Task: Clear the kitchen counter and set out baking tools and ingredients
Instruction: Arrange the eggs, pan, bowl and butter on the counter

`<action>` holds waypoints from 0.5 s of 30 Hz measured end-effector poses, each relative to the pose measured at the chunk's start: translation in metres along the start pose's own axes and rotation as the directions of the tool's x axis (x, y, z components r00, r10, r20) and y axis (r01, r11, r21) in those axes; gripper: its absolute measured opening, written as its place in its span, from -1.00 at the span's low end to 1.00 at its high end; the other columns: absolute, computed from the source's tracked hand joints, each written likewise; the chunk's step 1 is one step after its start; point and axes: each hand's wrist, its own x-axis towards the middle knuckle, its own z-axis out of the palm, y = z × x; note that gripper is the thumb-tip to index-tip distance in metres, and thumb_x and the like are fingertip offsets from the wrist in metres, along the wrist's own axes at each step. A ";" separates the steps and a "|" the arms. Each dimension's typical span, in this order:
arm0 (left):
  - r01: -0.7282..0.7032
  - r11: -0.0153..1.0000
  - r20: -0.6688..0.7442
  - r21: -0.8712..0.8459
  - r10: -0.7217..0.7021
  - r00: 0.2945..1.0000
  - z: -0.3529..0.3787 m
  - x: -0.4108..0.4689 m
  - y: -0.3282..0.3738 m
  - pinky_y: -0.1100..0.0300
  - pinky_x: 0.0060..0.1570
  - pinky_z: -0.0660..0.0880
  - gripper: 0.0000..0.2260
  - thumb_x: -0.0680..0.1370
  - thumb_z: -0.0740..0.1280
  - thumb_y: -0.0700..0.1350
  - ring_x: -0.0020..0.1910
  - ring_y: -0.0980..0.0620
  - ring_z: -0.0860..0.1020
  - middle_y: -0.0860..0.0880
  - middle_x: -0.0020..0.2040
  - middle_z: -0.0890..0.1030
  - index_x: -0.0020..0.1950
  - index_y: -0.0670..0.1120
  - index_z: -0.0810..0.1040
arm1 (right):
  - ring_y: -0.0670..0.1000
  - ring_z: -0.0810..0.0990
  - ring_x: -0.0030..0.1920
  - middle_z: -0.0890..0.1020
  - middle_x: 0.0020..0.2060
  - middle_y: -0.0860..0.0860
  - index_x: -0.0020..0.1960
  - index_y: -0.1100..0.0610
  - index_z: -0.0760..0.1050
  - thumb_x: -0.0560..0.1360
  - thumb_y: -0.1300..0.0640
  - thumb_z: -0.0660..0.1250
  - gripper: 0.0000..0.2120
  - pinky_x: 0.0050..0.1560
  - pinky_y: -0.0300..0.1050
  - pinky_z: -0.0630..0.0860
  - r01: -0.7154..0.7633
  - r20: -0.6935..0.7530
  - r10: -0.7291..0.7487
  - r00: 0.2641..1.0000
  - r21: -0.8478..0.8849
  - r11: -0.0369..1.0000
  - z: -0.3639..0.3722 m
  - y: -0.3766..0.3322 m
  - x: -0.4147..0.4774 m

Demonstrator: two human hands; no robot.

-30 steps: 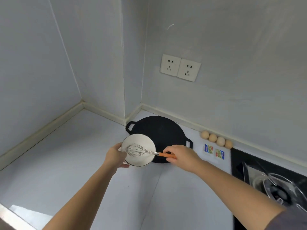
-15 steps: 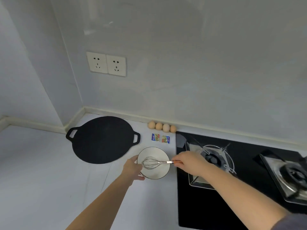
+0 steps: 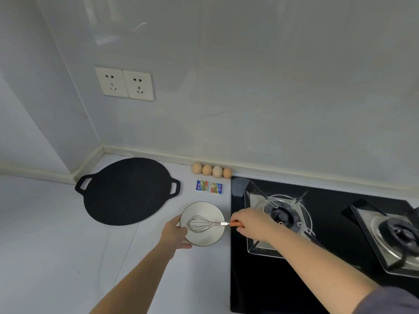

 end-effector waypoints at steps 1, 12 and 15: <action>0.004 1.000 -0.005 -0.004 -0.004 1.000 -0.001 0.001 0.000 0.00 -0.30 0.63 -0.50 0.47 0.13 -0.42 -0.17 -0.26 0.62 -0.26 0.09 0.57 0.34 -0.07 0.47 | 0.01 0.54 -0.06 0.59 -0.04 0.01 0.11 0.04 0.54 0.53 0.15 0.24 -0.81 -0.11 -0.17 0.45 0.002 0.008 -0.002 1.000 -0.001 1.000 0.000 -0.001 0.002; 0.041 0.998 -0.081 0.047 -0.037 0.996 0.003 0.000 0.004 0.02 -0.12 0.59 -0.64 0.53 0.28 -0.23 -0.03 -0.12 0.51 -0.14 0.07 0.51 0.33 -0.14 0.40 | -0.01 0.50 -0.10 0.55 -0.08 -0.04 0.06 0.02 0.51 0.49 0.18 0.25 -0.82 -0.12 -0.15 0.45 0.017 0.027 -0.017 0.999 0.015 1.000 0.003 -0.001 0.010; 0.012 0.992 -0.122 0.126 0.003 0.992 0.003 -0.011 0.010 0.02 0.01 0.54 -0.61 0.54 0.29 -0.11 -0.02 -0.07 0.50 -0.08 0.06 0.51 0.36 -0.11 0.35 | -0.01 0.50 -0.07 0.56 -0.06 -0.04 0.08 0.01 0.51 0.47 0.17 0.26 -0.80 -0.11 -0.14 0.45 0.026 0.008 -0.027 1.000 0.034 0.999 0.001 0.000 0.011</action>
